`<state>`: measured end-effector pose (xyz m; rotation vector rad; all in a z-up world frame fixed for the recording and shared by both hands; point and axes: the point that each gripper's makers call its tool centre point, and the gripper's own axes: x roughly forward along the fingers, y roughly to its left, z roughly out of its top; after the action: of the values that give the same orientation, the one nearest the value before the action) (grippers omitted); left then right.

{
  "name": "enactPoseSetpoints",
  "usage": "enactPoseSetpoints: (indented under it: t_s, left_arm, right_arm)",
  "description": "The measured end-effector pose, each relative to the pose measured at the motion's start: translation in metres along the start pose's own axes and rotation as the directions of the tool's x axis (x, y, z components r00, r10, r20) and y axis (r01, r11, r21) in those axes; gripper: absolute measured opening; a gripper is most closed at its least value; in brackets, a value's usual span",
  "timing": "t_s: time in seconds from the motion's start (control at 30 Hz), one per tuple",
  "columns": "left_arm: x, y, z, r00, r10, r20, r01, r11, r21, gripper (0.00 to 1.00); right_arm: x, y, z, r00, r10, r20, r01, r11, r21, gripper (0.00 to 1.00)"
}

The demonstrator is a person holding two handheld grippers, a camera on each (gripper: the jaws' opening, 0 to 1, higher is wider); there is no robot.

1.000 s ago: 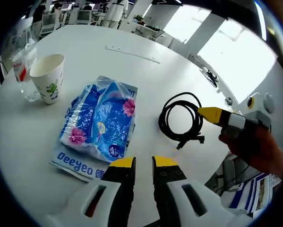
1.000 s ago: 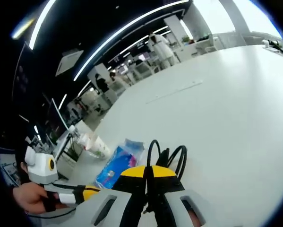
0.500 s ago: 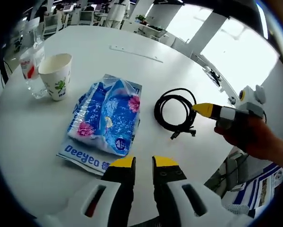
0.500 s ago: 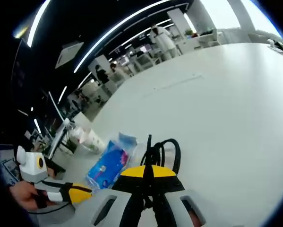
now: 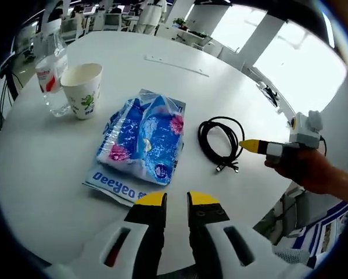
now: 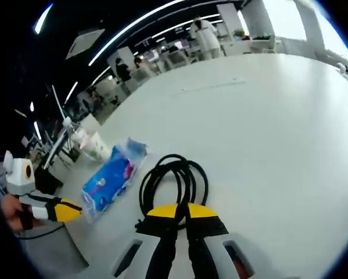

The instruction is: Arrange the tabletop items into an orderly group along one side of the table until the central work area is clear of visible clutter.

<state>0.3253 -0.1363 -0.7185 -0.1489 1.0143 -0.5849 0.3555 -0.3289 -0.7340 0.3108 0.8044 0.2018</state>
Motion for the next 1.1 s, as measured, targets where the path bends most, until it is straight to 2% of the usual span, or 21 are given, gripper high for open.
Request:
enactPoseSetpoints:
  t_s: [0.27,0.5,0.8,1.1]
  left_arm:
    - [-0.001,0.005,0.001,1.0,0.015,-0.001,-0.015,1.0,-0.011,0.11]
    - [-0.003,0.009,0.002,1.0,0.025,0.003,-0.025,0.999,-0.026,0.11]
    - [-0.003,0.014,0.001,0.999,0.037,0.004,-0.037,0.998,-0.045,0.11]
    - [-0.004,0.017,-0.001,0.999,0.044,0.003,-0.043,0.997,-0.07,0.12]
  right_arm:
    - [0.005,-0.005,-0.002,0.998,-0.039,-0.039,0.035,0.994,-0.102,0.03]
    - [0.005,-0.008,-0.004,0.996,-0.062,-0.063,0.052,0.988,-0.144,0.05]
    - [0.002,-0.011,-0.005,0.991,-0.097,-0.092,0.076,0.974,-0.215,0.18]
    - [-0.001,-0.013,0.0,0.987,-0.128,-0.092,0.099,0.957,-0.271,0.23]
